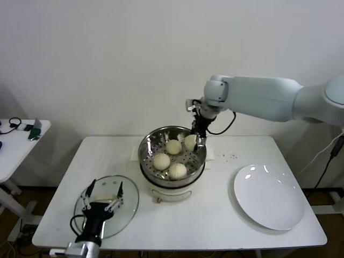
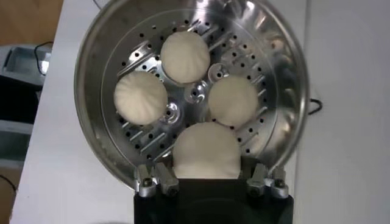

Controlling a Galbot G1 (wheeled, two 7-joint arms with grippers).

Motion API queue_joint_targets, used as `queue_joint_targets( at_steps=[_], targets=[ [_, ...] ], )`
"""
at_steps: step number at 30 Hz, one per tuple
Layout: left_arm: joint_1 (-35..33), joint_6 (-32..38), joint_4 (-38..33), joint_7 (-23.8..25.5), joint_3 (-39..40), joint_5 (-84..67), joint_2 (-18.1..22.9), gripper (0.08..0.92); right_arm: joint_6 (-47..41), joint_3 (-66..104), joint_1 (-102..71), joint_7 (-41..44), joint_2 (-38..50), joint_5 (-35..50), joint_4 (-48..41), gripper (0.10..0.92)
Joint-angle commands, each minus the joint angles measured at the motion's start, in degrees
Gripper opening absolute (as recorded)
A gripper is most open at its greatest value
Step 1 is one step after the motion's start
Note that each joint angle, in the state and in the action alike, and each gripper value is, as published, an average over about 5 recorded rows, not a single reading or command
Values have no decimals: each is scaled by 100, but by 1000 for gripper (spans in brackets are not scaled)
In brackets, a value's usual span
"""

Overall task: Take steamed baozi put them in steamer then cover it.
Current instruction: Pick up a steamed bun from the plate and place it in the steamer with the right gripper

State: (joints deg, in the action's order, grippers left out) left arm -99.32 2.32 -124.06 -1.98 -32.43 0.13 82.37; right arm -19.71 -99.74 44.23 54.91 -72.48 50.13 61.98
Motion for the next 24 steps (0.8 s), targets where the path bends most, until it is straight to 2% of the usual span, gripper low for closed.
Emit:
queue_joint_targets(
  at_steps=[1, 9, 14, 24],
  targets=[
    [-22, 18, 57, 3, 6, -11, 23, 823, -71, -108, -568, -152, -329, -281, -72, 712],
    [31, 0, 79, 1, 15, -10, 20, 823, -142, -23, -666, -285, -319, -434, -115, 722],
    [24, 3, 71, 2, 13, -10, 8, 823, -252, 137, -629, -317, -284, -414, -154, 796],
    [31, -3, 30, 0, 5, -4, -13, 823, -9, 335, 25, 349, 261, -118, 77, 823]
  ],
)
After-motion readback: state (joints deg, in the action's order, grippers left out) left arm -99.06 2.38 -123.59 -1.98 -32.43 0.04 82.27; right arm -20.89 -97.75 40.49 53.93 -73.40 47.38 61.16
